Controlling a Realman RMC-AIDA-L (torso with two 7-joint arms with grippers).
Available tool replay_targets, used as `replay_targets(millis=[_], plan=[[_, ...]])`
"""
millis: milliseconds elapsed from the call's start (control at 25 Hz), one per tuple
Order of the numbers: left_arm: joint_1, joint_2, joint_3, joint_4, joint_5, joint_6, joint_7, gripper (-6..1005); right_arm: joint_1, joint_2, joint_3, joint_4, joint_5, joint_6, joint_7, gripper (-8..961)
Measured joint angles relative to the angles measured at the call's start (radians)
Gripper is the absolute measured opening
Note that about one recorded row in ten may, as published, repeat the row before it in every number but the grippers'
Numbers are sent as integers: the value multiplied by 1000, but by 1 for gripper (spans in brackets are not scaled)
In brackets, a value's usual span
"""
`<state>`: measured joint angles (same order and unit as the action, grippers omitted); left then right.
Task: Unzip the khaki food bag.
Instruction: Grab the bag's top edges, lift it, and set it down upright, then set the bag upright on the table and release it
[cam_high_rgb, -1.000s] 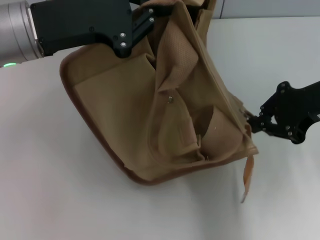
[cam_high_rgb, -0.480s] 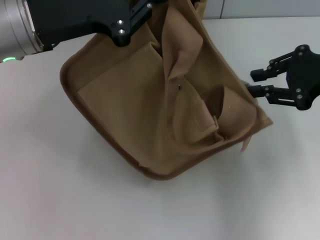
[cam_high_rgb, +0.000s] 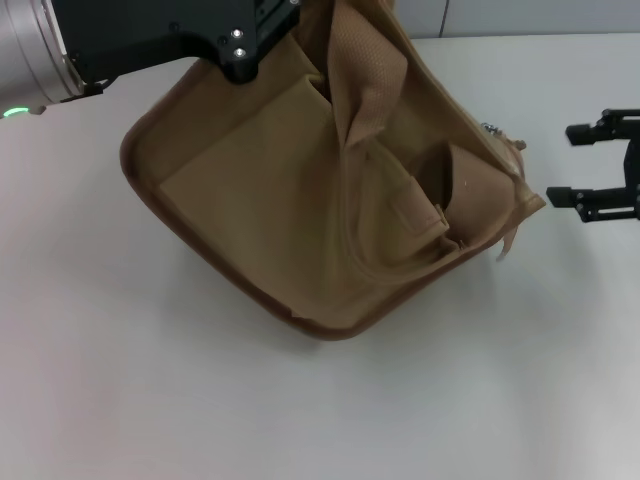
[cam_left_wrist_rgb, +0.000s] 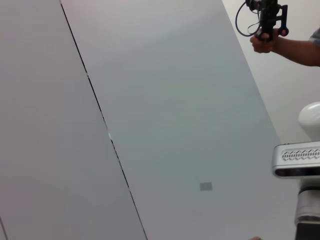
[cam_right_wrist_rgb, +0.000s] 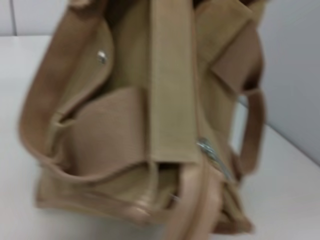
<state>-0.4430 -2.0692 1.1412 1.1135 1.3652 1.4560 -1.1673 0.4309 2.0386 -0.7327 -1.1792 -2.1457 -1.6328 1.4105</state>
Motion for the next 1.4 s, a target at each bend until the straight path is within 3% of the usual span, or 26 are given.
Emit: replay_targets(millis=[160, 400, 960, 1280, 1400], plan=[[-1, 0, -3, 0, 0, -1, 1, 62, 20, -21, -1, 86, -13, 102, -23, 712], [-2, -1, -6, 2, -1, 0, 1, 63, 54, -40, 3, 163, -13, 113, -40, 817], [1, -3, 1, 6, -19, 9, 0, 65, 137, 0, -45, 260, -14, 185, -77, 842], [4, -3, 2, 7, -26, 10, 0, 66, 175, -5, -74, 316, -10, 185, -133, 658], [7, -2, 2, 3, -27, 12, 5, 66, 167, 2, -73, 296, -5, 180, -158, 595]])
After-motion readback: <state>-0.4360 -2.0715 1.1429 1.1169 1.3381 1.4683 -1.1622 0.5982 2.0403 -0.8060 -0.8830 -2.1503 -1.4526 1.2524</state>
